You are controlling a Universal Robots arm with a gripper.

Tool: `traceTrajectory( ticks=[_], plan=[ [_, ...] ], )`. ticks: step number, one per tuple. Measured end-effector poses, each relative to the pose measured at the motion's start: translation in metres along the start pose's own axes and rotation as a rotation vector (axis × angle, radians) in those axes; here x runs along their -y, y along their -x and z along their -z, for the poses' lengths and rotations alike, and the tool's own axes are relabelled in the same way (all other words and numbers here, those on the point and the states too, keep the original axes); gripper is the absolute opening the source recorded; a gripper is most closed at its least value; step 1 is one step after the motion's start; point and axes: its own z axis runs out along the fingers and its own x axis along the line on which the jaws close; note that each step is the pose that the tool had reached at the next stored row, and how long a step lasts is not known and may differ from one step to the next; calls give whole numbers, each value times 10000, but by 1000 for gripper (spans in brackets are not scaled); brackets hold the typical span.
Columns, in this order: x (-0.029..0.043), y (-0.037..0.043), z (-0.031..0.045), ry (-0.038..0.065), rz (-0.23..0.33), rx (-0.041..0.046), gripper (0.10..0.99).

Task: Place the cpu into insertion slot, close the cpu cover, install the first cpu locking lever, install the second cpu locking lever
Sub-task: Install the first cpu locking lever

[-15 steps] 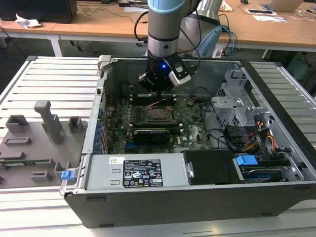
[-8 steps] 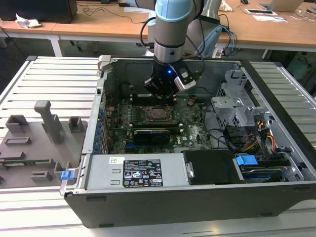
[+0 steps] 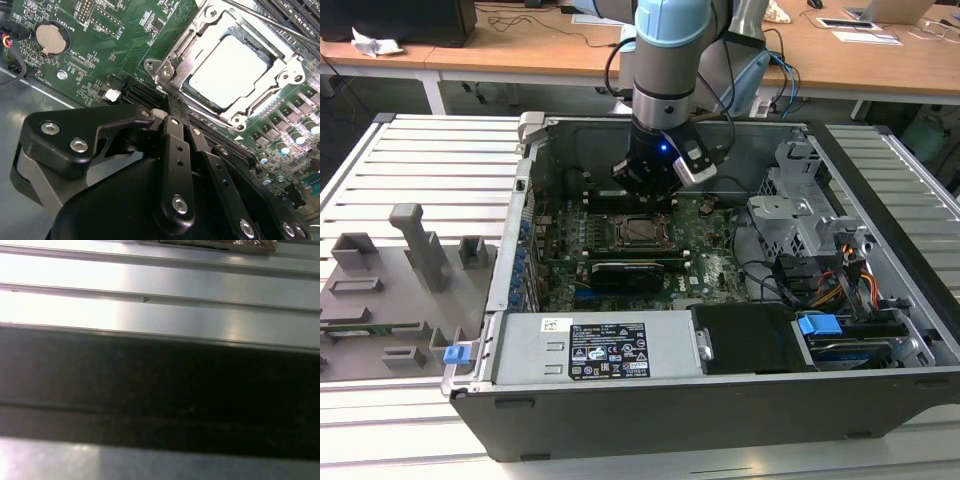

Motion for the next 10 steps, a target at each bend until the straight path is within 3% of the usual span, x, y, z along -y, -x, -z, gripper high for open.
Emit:
traceTrajectory(
  ticks=[10],
  plan=[
    [0, 10, -19, -47, 1, -5, 106]
  ],
)
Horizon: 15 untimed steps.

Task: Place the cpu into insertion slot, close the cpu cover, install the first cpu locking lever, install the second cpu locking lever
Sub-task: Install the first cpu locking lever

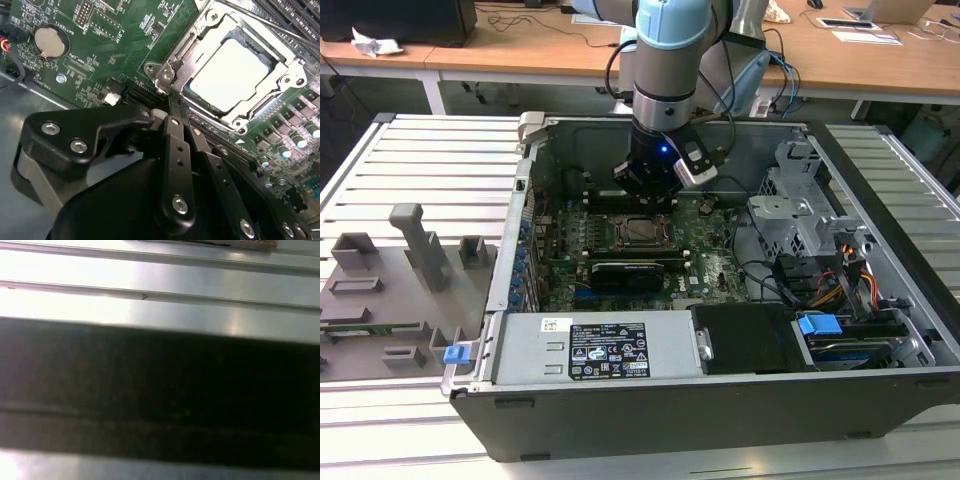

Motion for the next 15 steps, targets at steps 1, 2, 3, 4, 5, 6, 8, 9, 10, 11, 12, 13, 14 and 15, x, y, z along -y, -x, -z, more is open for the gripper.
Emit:
traceTrajectory(
  ticks=[1, 2, 3, 4, 5, 6, 8, 9, 10, 11, 12, 13, 14, 15],
  plan=[
    [-1, 1, 8, 2, 0, 3, 106],
    [-3, 1, 21, 2, 1, 1, 106],
    [-6, 1, 68, 1, -1, 0, 106],
    [-9, 2, 105, 0, -1, 0, 106],
    [-10, 2, 112, 1, -1, 0, 106],
    [-10, 2, 112, 3, -1, 1, 106],
    [-3, 1, 113, 1, -1, -1, 106],
    [8, 1, 114, 0, -1, -1, 106],
    [14, 0, 114, 0, -1, -1, 106],
    [20, 0, 115, 0, -1, 0, 106],
    [28, -1, 115, 0, -1, -1, 106],
    [37, -1, 116, -1, -1, -1, 106],
    [45, -2, 117, -1, -1, -1, 106],
    [57, -3, 117, 0, -1, -1, 106]
  ],
)
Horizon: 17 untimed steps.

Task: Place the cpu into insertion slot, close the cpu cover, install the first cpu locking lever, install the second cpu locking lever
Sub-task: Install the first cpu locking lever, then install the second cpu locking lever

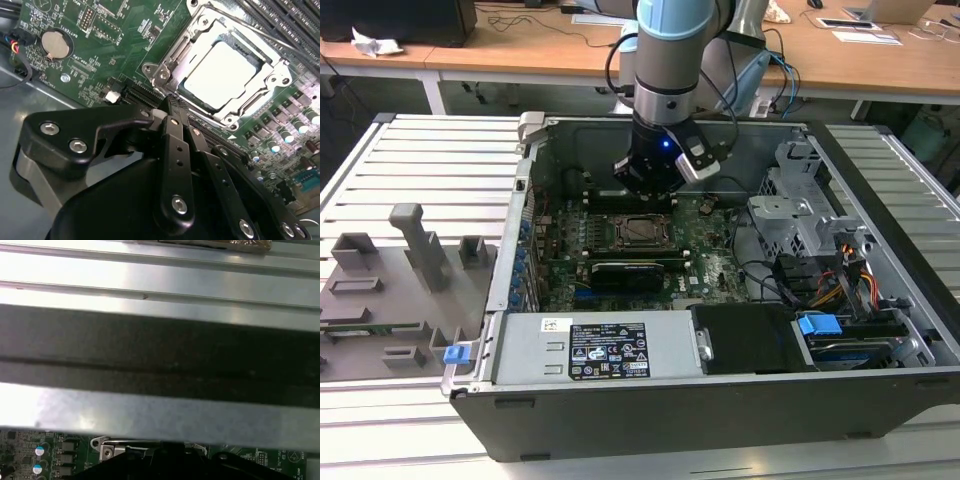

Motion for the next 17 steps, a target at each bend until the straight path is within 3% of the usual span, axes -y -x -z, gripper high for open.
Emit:
traceTrajectory(
  ticks=[17],
  plan=[
    [120, -9, 9, 0, 0, 0, 106]
  ],
)
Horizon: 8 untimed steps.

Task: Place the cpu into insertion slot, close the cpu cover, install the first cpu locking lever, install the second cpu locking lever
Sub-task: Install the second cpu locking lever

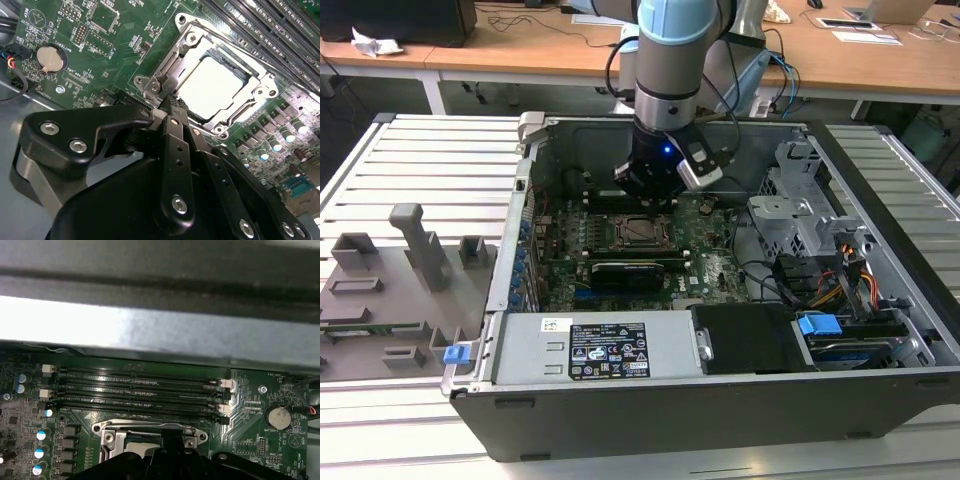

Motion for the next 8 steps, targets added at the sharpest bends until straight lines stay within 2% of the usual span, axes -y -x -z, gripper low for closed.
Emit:
traceTrajectory(
  ticks=[8],
  plan=[
    [23, -2, 13, -2, 0, -1, 106]
  ],
)
